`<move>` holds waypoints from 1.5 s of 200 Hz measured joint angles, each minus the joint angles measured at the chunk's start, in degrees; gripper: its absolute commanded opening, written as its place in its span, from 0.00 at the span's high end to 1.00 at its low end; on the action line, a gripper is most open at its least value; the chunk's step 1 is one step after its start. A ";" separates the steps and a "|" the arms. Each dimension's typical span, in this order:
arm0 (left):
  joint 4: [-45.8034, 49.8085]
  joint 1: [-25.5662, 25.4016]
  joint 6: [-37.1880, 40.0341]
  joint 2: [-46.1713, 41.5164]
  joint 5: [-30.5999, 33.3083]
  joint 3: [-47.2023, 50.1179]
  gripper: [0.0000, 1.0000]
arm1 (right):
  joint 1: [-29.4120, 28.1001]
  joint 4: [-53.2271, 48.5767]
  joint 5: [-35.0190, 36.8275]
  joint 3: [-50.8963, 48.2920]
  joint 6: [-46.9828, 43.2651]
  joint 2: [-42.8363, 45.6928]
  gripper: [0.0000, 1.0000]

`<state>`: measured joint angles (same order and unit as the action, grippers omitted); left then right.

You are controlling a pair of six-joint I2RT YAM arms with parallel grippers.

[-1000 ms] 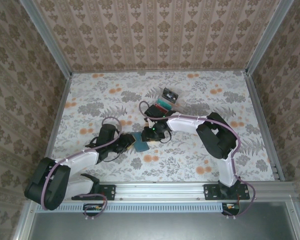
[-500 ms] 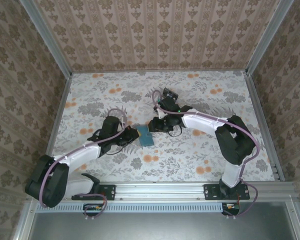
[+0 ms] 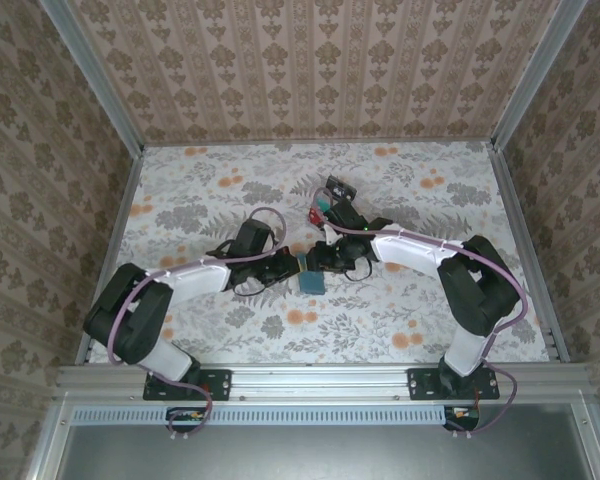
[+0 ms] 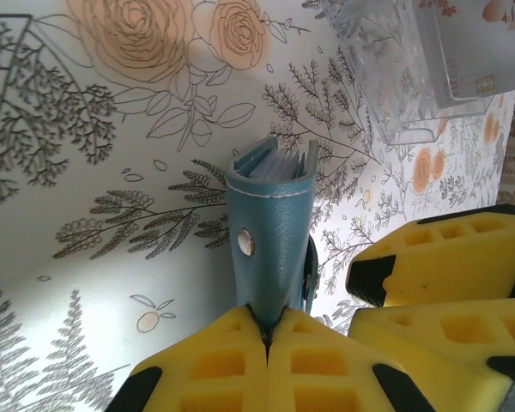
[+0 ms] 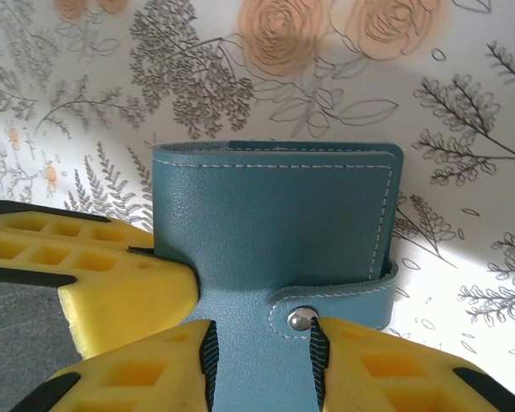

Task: Take the credit cards out of the card holder

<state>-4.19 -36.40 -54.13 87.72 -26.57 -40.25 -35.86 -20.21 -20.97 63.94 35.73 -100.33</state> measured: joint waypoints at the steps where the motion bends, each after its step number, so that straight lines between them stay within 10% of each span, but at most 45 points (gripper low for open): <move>1: 0.00 0.00 0.00 0.02 0.00 -0.02 1.00 | -0.02 -0.07 0.04 0.00 0.04 0.00 0.65; 134: 1.46 -0.26 0.81 0.44 0.39 -0.72 1.00 | -1.60 -3.17 4.15 2.49 0.81 -4.15 0.71; 263: 5.46 -0.26 1.33 0.42 2.40 -1.55 1.00 | -2.93 -9.79 25.35 1.11 3.30 -1.05 0.74; 300: 5.86 -0.24 0.94 0.42 3.26 -1.55 0.48 | -2.38 -7.50 21.49 -0.35 2.86 0.07 0.67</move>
<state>1.67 -36.64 -53.19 88.14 -23.31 -41.80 -38.24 -27.70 0.51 63.59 38.59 -100.27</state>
